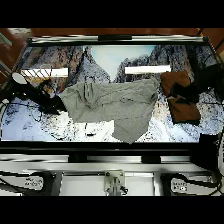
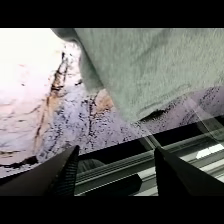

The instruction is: Fold the shirts.

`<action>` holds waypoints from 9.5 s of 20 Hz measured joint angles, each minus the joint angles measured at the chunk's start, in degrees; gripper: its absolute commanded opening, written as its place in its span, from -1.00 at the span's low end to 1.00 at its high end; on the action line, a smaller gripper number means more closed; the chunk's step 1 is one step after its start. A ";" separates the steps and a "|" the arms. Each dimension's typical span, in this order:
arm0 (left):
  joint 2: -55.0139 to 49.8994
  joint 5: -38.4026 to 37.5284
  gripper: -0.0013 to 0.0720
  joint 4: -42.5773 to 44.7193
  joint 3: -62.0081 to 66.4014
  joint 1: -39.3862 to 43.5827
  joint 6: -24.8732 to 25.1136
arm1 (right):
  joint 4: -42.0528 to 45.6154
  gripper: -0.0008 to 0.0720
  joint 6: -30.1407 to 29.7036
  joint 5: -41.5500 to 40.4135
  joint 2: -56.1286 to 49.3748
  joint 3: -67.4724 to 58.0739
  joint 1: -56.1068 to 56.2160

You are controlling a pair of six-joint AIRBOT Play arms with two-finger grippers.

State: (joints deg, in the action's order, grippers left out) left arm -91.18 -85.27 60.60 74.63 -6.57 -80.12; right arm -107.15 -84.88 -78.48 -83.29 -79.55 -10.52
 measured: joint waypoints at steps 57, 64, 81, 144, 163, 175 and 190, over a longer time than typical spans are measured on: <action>28.70 6.14 -0.88 15.45 38.01 6.29 4.94 | 9.33 -0.81 0.70 14.88 25.68 -19.17 9.68; 1.36 4.15 -0.88 13.92 38.01 6.29 4.24 | 10.95 -0.80 4.48 18.10 -0.24 -19.17 9.66; -16.15 -9.38 0.82 9.57 36.22 2.32 -2.54 | 5.64 0.42 1.79 6.60 -9.88 -18.51 6.47; 40.94 13.66 -0.88 13.99 17.57 1.62 11.47 | 7.93 -0.81 -2.67 1.05 26.12 -19.34 7.19; -14.69 37.86 -0.88 -1.92 22.75 3.39 10.38 | -4.68 -0.81 -4.07 35.50 -21.97 -16.26 7.13; -16.59 14.82 -0.88 1.95 22.97 1.86 9.18 | 1.79 -0.81 -2.21 6.38 -22.64 -16.26 7.96; -12.85 -6.16 0.71 1.46 22.27 -4.63 5.05 | 7.17 0.49 -4.26 -10.12 -11.93 -13.25 5.38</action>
State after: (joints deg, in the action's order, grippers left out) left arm -104.03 -91.44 62.06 96.90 -11.20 -75.07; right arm -99.98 -89.14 -88.60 -95.22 -92.79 -5.15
